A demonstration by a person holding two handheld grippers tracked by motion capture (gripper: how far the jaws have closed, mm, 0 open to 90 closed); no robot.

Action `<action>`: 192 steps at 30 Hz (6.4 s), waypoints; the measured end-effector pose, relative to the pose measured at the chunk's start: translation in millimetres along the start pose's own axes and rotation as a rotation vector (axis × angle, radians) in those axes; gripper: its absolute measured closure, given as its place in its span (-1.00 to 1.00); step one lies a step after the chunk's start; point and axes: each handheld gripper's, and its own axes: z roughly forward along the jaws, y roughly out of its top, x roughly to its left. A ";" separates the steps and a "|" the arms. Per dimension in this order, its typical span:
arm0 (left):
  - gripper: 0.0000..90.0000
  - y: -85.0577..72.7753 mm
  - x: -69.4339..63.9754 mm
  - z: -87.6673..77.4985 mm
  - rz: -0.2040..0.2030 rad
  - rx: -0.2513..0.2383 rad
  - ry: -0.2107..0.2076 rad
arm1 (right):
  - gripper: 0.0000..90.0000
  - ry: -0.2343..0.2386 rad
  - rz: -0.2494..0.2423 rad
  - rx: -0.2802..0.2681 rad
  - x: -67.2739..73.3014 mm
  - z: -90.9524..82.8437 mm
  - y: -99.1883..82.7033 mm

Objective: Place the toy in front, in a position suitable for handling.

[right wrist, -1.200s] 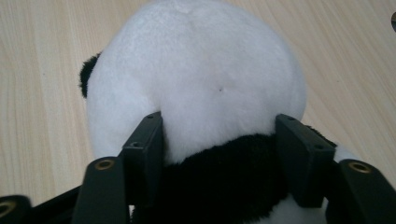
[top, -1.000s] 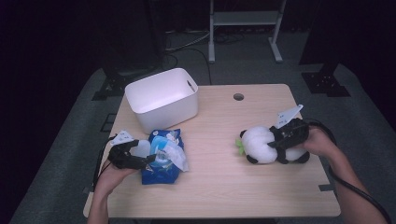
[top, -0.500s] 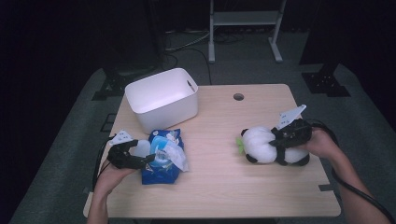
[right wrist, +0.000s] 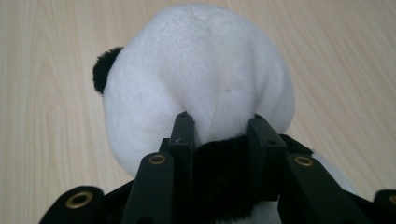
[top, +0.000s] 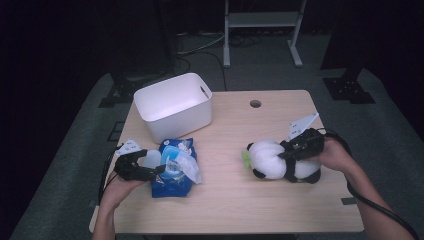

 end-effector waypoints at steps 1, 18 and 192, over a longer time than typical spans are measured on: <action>-1.00 0.0 0.0 0.0 0.000 0.000 0.000 | 0.48 0.000 0.000 0.000 0.0 0.0 0.0; -0.99 -0.2 0.9 -0.4 -0.001 0.001 0.000 | 0.64 0.034 -0.039 -0.011 17.9 8.9 31.0; 0.85 43.7 -32.1 36.1 0.297 0.089 -0.202 | -0.42 0.195 0.000 -0.071 54.7 39.6 76.6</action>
